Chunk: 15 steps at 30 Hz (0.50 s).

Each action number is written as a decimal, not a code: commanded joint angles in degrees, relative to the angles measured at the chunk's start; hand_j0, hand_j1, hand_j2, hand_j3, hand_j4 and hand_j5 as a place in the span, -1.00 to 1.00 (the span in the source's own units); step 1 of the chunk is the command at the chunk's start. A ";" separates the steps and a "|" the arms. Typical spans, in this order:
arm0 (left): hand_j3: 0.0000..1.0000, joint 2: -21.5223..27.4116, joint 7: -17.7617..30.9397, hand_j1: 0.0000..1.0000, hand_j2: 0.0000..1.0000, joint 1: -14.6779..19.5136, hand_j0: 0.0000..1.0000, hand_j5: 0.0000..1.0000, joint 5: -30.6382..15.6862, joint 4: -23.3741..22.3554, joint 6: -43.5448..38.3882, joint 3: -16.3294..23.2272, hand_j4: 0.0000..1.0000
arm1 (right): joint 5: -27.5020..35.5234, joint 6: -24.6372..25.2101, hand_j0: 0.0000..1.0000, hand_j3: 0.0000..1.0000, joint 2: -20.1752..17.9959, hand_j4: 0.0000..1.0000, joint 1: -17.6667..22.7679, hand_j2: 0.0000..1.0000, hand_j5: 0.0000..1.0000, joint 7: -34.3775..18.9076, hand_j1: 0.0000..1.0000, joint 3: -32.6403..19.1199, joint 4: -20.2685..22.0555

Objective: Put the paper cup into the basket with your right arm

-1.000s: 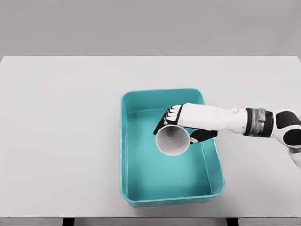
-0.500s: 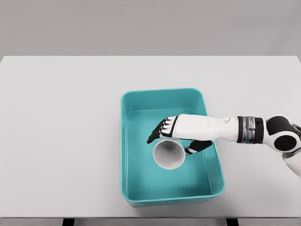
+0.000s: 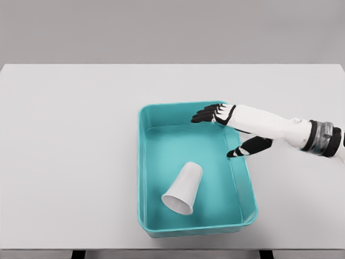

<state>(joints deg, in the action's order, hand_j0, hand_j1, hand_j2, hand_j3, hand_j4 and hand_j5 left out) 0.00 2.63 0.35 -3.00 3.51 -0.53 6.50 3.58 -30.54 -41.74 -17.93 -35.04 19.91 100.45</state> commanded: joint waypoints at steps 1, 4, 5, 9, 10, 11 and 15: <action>1.00 0.00 0.01 1.00 1.00 0.00 1.00 1.00 0.01 0.01 0.00 0.00 1.00 | 8.72 0.57 1.00 1.00 -0.01 1.00 0.35 1.00 1.00 0.04 1.00 -9.80 0.01; 1.00 0.00 0.01 1.00 1.00 0.00 1.00 1.00 0.01 0.01 0.00 0.00 1.00 | 12.68 3.38 1.00 1.00 0.17 1.00 3.52 1.00 1.00 0.04 1.00 -14.20 -0.08; 1.00 0.00 0.01 1.00 1.00 0.00 1.00 1.00 0.01 0.01 0.00 0.00 1.00 | 12.68 3.90 1.00 1.00 0.34 1.00 4.75 1.00 1.00 0.04 1.00 -15.95 -0.16; 1.00 0.00 0.01 1.00 1.00 0.00 1.00 1.00 -0.07 0.01 0.00 0.00 1.00 | 12.60 4.61 1.00 1.00 1.75 1.00 6.86 1.00 1.00 0.04 1.00 -17.98 -0.25; 1.00 0.00 0.01 1.00 1.00 0.00 1.00 1.00 0.01 0.01 0.00 0.00 1.00 | 12.60 4.79 1.00 1.00 1.84 1.00 7.04 1.00 1.00 0.04 1.00 -17.98 -0.52; 1.00 0.00 0.01 1.00 1.00 0.00 1.00 1.00 0.01 0.01 0.00 0.00 1.00 | 12.42 4.79 1.00 1.00 2.97 1.00 7.56 1.00 1.00 0.04 1.00 -18.07 -0.87; 1.00 0.00 0.01 1.00 1.00 0.00 1.00 1.00 0.10 0.01 0.09 0.09 1.00 | 12.16 4.79 1.00 1.00 4.82 1.00 8.35 1.00 1.00 0.04 1.00 -18.07 -3.06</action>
<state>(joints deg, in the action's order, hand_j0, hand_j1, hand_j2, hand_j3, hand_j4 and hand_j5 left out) 0.00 2.63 0.35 -3.01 3.52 -0.48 6.55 15.34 -25.96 -37.62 -9.41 -35.02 2.09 98.29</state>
